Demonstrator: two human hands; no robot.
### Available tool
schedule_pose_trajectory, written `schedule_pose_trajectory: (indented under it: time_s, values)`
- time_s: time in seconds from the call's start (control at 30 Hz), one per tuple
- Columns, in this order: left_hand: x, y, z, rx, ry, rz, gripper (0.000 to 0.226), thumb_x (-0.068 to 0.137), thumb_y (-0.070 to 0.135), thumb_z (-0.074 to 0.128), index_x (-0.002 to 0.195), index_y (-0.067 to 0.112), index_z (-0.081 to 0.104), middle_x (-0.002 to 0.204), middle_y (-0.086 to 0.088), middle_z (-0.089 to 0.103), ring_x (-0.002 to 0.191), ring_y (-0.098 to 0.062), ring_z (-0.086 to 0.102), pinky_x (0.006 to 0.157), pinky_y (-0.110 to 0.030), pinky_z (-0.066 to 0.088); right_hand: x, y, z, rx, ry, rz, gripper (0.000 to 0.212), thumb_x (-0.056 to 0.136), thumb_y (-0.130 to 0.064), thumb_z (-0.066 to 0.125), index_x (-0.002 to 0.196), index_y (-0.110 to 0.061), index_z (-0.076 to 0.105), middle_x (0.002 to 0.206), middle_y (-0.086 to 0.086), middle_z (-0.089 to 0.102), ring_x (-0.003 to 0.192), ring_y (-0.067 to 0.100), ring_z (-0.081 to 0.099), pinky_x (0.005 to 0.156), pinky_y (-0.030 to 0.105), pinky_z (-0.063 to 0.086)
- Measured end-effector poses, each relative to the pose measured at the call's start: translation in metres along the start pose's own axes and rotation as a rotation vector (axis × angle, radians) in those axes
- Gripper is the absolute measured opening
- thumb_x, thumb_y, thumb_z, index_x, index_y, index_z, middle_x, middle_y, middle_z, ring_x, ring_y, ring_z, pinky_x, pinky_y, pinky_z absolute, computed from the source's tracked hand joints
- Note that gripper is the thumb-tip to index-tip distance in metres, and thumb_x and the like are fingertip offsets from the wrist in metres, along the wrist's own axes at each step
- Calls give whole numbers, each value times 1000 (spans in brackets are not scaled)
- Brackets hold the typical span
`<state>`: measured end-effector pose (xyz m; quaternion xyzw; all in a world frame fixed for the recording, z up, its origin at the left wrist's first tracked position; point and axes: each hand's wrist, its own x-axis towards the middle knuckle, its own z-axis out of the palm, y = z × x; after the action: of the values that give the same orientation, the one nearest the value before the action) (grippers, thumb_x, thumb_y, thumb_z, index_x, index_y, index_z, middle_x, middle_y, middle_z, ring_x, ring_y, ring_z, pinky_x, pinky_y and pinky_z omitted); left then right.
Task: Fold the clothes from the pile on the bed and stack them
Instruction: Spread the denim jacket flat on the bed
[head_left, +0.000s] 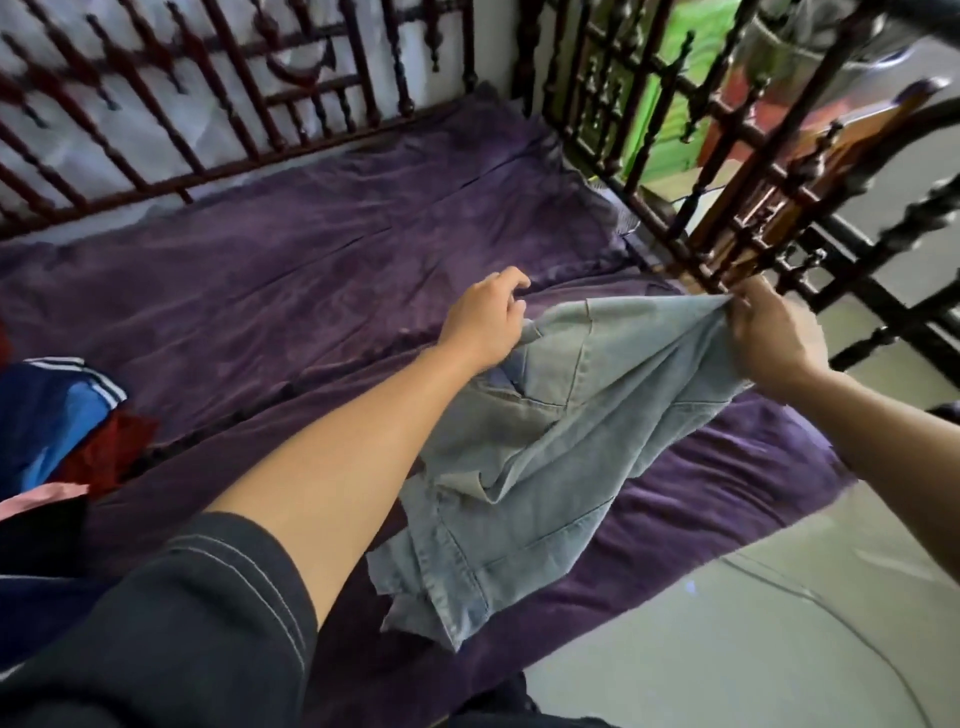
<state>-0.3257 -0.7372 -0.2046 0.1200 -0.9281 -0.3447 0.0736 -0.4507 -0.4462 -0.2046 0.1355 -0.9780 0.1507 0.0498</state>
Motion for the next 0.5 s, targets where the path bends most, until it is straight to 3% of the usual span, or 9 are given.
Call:
schedule_pose_trajectory:
  time_s: [0.1,0.23,0.37,0.5]
  values:
    - [12,-33,31,66,-64,-134,26,93,20,51,118,15,57,112,-8,62,102,-29,58,85,-40,47,13,45,31,-56,-135,134,18,94,-24,47,106,-15,57,95,28,62,76,39,55,68,40,43]
    - [-21,-93,61,176,-214,-382,22,91,24,54,111,16,59,111,-8,61,103,-30,57,83,-39,48,6,70,86,-186,-387,224,28,89,-15,50,116,-12,55,114,25,59,104,42,56,83,45,46]
    - [-80,-139,88,237,-310,-681,20,91,26,56,104,12,60,112,-12,64,102,-31,59,78,-35,45,11,35,138,-247,-490,-43,46,88,-23,54,133,-18,47,132,16,49,120,37,45,94,46,38]
    - [-128,-164,133,170,-378,-1015,47,90,42,56,122,8,54,126,-15,59,115,-33,55,89,-37,47,28,-20,197,-140,-591,-281,41,90,-24,52,131,-19,50,132,11,51,123,32,44,96,44,37]
